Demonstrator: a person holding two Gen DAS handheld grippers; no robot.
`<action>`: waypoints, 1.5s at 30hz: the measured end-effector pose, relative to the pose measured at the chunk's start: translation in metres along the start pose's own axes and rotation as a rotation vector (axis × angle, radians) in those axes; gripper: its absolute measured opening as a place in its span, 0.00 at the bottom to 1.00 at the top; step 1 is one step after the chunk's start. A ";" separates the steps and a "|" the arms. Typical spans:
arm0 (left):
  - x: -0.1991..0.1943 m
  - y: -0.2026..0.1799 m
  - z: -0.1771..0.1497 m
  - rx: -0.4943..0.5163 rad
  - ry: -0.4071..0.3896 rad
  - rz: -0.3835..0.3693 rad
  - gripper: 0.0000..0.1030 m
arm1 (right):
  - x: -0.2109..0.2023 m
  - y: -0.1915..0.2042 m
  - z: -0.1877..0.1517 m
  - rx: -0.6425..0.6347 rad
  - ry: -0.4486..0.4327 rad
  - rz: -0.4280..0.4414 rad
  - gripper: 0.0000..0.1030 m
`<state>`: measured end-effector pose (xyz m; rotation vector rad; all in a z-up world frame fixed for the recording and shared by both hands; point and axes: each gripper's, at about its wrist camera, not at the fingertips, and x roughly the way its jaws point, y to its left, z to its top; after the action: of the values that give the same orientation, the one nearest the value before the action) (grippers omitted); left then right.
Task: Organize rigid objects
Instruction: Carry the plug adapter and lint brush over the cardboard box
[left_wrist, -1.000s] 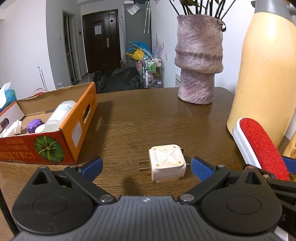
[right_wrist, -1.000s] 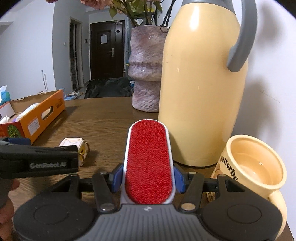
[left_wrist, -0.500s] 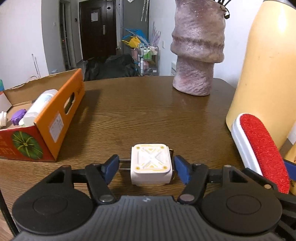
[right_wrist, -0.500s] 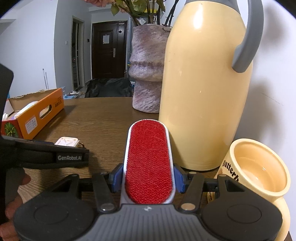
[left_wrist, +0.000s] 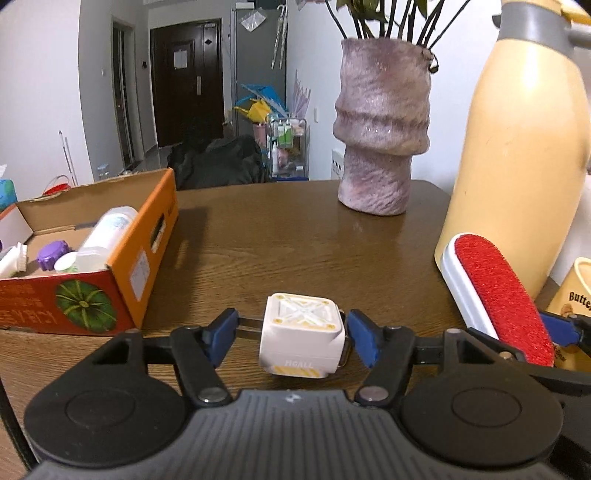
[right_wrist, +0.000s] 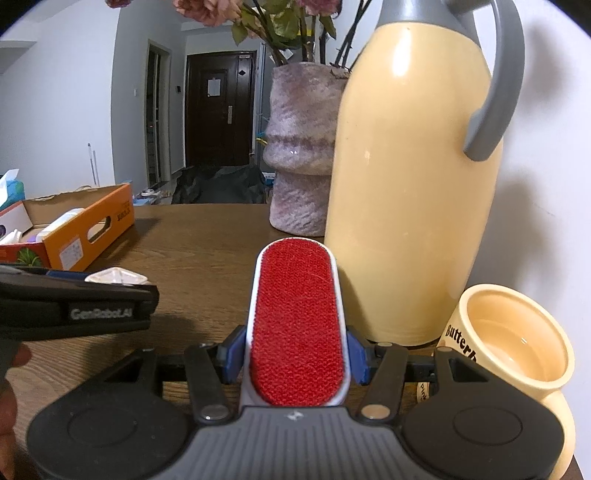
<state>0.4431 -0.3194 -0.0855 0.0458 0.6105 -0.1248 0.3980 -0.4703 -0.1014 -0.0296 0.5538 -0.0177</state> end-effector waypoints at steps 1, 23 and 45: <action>-0.003 0.002 0.000 -0.002 -0.005 0.000 0.65 | -0.001 0.001 0.000 0.000 -0.002 0.001 0.53; -0.073 0.093 -0.018 -0.073 -0.094 0.049 0.65 | -0.032 0.084 0.001 0.026 -0.043 0.076 0.53; -0.123 0.214 -0.026 -0.146 -0.169 0.127 0.65 | -0.049 0.207 0.004 0.017 -0.056 0.169 0.53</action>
<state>0.3565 -0.0928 -0.0347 -0.0665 0.4452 0.0389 0.3600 -0.2621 -0.0787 0.0337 0.4984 0.1427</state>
